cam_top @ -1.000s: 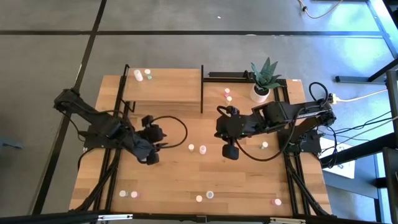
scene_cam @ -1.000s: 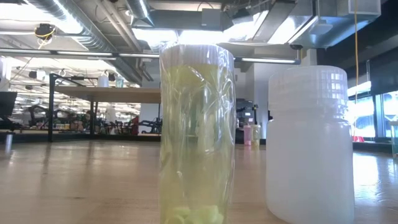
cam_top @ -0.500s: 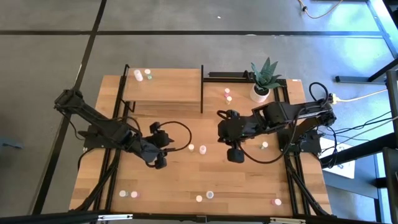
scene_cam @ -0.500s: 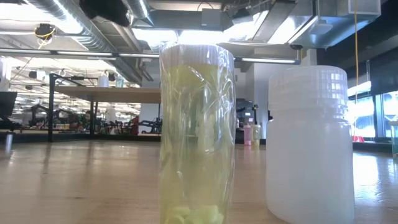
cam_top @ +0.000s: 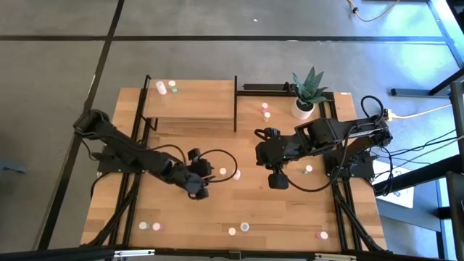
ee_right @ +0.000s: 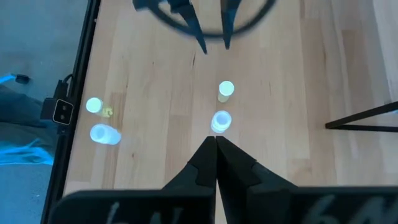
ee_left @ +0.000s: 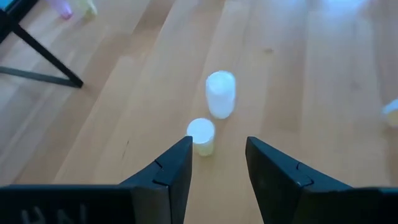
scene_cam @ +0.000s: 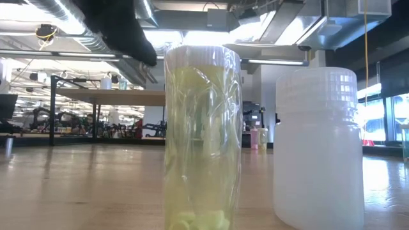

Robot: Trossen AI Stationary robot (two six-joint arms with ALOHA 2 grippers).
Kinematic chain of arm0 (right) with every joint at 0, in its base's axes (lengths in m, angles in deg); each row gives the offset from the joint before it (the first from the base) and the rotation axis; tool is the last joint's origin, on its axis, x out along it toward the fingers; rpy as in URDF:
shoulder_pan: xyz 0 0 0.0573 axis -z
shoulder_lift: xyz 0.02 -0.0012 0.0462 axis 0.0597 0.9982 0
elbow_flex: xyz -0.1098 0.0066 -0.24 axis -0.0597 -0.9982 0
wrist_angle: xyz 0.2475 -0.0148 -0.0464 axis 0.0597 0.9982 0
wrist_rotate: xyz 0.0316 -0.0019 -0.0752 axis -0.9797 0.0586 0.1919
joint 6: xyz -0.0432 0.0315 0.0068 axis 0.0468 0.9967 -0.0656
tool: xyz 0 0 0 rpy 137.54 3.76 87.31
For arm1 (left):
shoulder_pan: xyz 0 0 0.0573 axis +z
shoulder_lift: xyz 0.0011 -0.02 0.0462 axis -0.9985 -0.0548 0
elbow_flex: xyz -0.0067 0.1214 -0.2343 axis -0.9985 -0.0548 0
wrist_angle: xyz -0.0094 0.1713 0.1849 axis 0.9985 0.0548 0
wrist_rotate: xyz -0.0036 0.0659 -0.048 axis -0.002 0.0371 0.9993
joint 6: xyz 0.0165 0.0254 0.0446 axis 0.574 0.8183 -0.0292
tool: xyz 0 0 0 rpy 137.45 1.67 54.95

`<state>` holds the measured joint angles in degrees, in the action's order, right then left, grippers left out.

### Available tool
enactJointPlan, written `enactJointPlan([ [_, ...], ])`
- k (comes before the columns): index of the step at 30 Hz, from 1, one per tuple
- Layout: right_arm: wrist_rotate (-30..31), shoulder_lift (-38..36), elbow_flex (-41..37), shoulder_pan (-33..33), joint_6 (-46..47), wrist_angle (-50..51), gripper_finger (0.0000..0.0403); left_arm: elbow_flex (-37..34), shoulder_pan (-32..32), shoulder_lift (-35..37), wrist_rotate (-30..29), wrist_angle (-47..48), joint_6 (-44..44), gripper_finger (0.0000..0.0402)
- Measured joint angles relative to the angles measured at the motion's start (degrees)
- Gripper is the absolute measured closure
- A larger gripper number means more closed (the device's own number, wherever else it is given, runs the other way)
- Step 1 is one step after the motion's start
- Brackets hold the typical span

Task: Pick and place medicine bottles onto shelf by color
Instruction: Put the middle yellow pill bottle on the shelf

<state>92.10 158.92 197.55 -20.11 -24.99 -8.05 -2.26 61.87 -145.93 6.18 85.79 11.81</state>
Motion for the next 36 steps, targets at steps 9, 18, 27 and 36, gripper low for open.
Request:
enactJointPlan([
  [9,0.0,0.0,0.0,0.0,0.1,-1.1,0.0395,0.0,1.9,-3.2,0.1,-0.4,-0.4,0.026],
  [18,0.0,0.0,0.0,0.0,0.2,-1.6,0.0395,0.0,2.0,-3.3,0.1,-0.6,-1.7,0.026],
  [27,0.0,0.0,0.0,0.0,0.2,-1.6,0.0395,0.0,2.0,-3.5,0.9,-0.7,-3.7,0.026],
  [36,0.0,0.0,0.0,0.0,0.2,-1.6,0.0395,0.0,2.4,-5.5,3.4,-1.5,-6.2,0.0245],
])
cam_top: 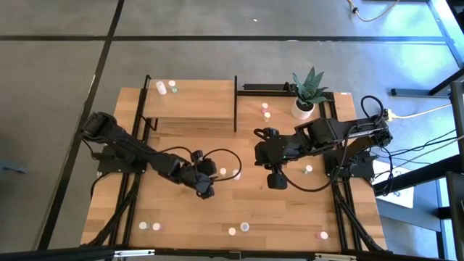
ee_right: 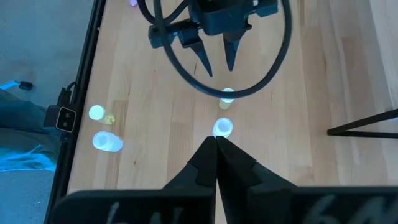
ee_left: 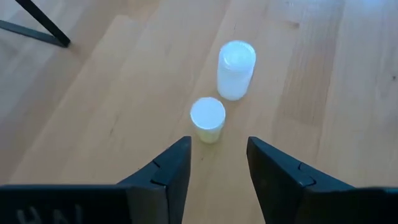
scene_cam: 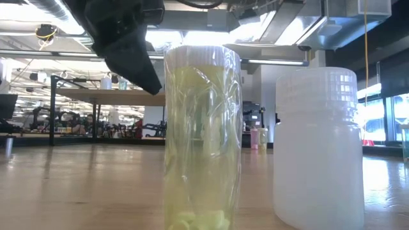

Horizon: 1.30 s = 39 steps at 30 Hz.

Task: Pick and place medicine bottles onto shelf by color
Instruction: Put the middle yellow pill bottle on the shelf

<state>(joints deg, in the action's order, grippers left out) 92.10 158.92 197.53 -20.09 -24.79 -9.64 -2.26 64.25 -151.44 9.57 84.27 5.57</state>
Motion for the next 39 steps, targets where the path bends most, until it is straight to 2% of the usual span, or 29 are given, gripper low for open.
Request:
enactJointPlan([
  [7,0.0,0.0,0.0,0.0,-0.1,0.0,0.0395,0.0,0.5,-1.3,-0.8,-1.6,0.0,0.0179],
  [12,0.0,0.0,0.0,0.0,-0.1,0.0,0.0395,0.0,2.5,-3.3,0.0,-3.3,2.6,0.0154],
  [22,0.0,0.0,0.0,0.0,0.0,-0.5,0.0395,0.1,6.5,-5.2,7.2,-7.0,6.5,0.015],
  [27,0.0,0.0,0.0,0.0,0.0,-0.6,0.0395,0.1,7.1,-6.2,7.2,-8.0,9.3,0.015],
  [39,0.0,0.0,0.0,0.0,-0.1,-1.8,0.0395,0.0,8.5,-11.2,10.2,-11.4,9.4,0.015],
])
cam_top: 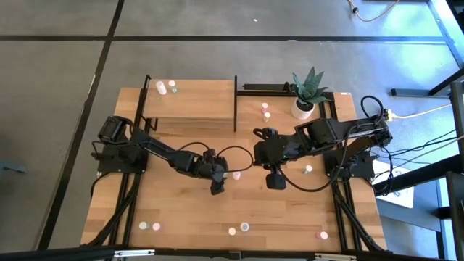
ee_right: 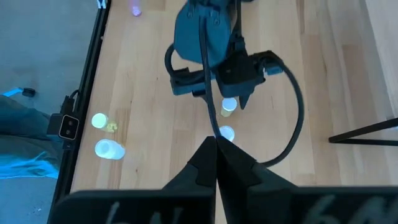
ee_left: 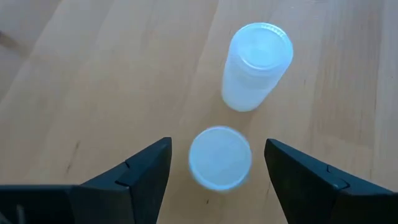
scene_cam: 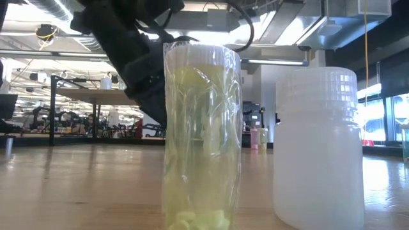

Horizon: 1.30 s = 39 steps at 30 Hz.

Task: Pick and place medicine bottles onto shelf by color
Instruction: Put the middle yellow pill bottle on the shelf

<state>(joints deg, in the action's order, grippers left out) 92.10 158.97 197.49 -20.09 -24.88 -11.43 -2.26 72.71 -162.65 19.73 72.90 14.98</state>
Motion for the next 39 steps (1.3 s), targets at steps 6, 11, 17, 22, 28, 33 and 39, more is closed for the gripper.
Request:
enactJointPlan([
  [6,0.0,0.0,0.0,0.0,0.0,-0.4,0.0395,0.0,0.0,0.0,0.2,-0.2,-0.1,0.0158],
  [11,0.0,0.0,0.0,0.0,0.1,-0.4,0.0395,0.0,0.0,0.0,0.4,-0.2,-0.1,0.0195],
  [17,0.0,0.0,0.0,0.0,0.1,-0.4,0.0395,0.0,0.0,0.0,0.4,-0.1,-0.1,0.0248],
  [22,0.0,0.0,0.0,0.0,0.1,-0.4,0.0395,0.0,0.0,0.0,0.4,-0.1,-0.1,0.0286],
  [28,0.0,0.0,0.0,0.0,0.0,-0.4,0.0395,0.0,0.0,0.0,0.4,-0.1,-0.2,0.0307],
  [33,0.0,0.0,0.0,0.0,0.0,-0.4,0.0395,0.0,0.0,0.5,0.4,0.4,-1.2,0.0309],
  [39,0.0,0.0,0.0,0.0,0.1,-0.8,0.0395,0.0,0.0,3.3,0.4,1.5,-4.0,0.031],
])
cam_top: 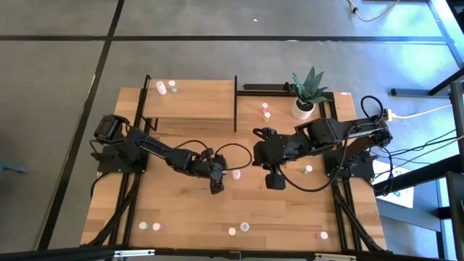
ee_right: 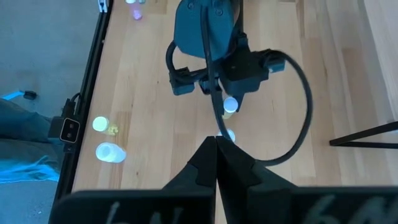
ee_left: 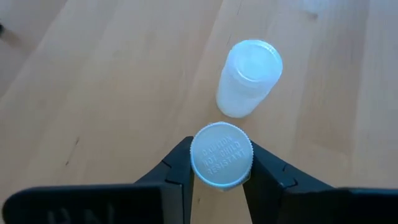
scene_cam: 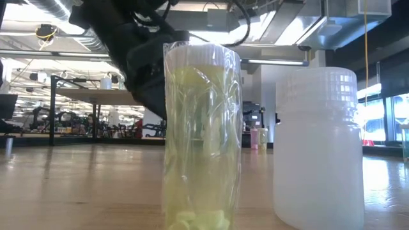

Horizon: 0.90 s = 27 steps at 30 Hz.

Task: Pick and place medicine bottles onto shelf by color
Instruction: Put the middle yellow pill bottle on the shelf

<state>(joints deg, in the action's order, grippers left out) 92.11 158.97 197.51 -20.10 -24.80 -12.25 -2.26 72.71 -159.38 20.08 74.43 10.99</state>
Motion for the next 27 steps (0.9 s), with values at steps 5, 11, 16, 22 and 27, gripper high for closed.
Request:
enactJointPlan([
  [5,0.0,0.0,0.0,0.0,0.0,-0.5,0.0395,0.0,0.0,5.2,-1.2,3.6,-1.6,0.0311],
  [11,0.0,0.0,0.0,0.0,-0.1,-0.6,0.0395,0.0,0.2,13.2,-2.9,10.4,-4.1,0.0311],
  [16,0.0,0.0,0.0,0.0,-0.1,-0.8,0.0395,0.0,0.5,20.6,-4.5,16.3,-4.3,0.0311],
  [22,0.0,0.0,0.0,0.0,-0.1,-1.2,0.0395,0.0,2.6,29.2,-6.3,22.0,-4.0,0.0311],
  [27,0.0,0.0,0.0,0.0,0.0,-1.7,0.0395,0.0,5.9,34.3,-6.6,27.1,-3.7,0.0311],
])
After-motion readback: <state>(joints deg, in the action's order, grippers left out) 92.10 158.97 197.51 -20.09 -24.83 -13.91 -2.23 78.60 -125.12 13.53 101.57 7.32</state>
